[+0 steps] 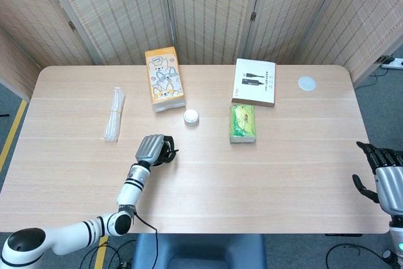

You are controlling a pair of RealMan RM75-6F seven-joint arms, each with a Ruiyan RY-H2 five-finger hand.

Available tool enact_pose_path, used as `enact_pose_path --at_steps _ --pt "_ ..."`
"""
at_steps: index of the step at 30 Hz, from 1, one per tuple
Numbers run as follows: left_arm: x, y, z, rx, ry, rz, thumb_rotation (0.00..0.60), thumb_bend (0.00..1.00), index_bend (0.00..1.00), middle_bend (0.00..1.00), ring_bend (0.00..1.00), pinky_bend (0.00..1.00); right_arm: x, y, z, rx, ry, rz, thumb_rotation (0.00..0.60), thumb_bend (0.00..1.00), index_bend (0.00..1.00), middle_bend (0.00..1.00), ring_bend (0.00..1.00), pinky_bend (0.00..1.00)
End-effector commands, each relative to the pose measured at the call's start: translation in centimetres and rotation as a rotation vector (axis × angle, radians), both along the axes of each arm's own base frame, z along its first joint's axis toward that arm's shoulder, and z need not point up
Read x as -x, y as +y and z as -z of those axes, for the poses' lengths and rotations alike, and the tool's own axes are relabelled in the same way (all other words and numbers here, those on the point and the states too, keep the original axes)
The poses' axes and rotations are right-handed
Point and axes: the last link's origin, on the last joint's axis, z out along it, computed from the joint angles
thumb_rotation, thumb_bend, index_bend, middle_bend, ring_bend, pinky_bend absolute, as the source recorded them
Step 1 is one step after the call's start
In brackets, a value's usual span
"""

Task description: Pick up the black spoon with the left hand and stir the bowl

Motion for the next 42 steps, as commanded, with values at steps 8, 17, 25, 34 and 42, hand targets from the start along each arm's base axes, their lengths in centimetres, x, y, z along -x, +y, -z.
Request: enact_pose_path --at_steps 8,17,25,34,42 --pt "1.4 1.8 -0.4 -0.038 0.037 -0.06 0.6 0.47 0.66 0.95 0.93 1.0 0.0 0.0 0.0 0.001 0.0 0.0 0.6 0.26 0.17 0.23 0.27 0.24" --pt "2.5 0.8 -1.7 -0.04 0.032 -0.055 0.6 0.47 0.66 0.95 0.93 1.0 -0.1 -0.3 0.2 -0.005 0.001 -0.005 0.6 0.26 0.17 0.23 0.27 0.24" --pt "2.2 -0.9 -1.3 0.0 0.025 -0.02 0.6 0.47 0.66 0.95 0.93 1.0 -0.1 -0.2 0.3 -0.007 0.001 -0.005 0.6 0.26 0.17 0.23 0.27 0.24" --pt "0.9 -0.2 -0.2 -0.004 0.02 -0.022 0.6 0.47 0.66 0.95 0.93 1.0 0.2 0.3 -0.2 0.01 -0.002 0.003 0.6 0.26 0.17 0.23 0.27 0.24" --pt "1.4 1.6 -0.3 -0.033 0.058 -0.059 0.6 0.47 0.66 0.95 0.93 1.0 0.3 0.4 -0.2 0.013 -0.003 0.008 0.6 0.26 0.17 0.23 0.27 0.24"
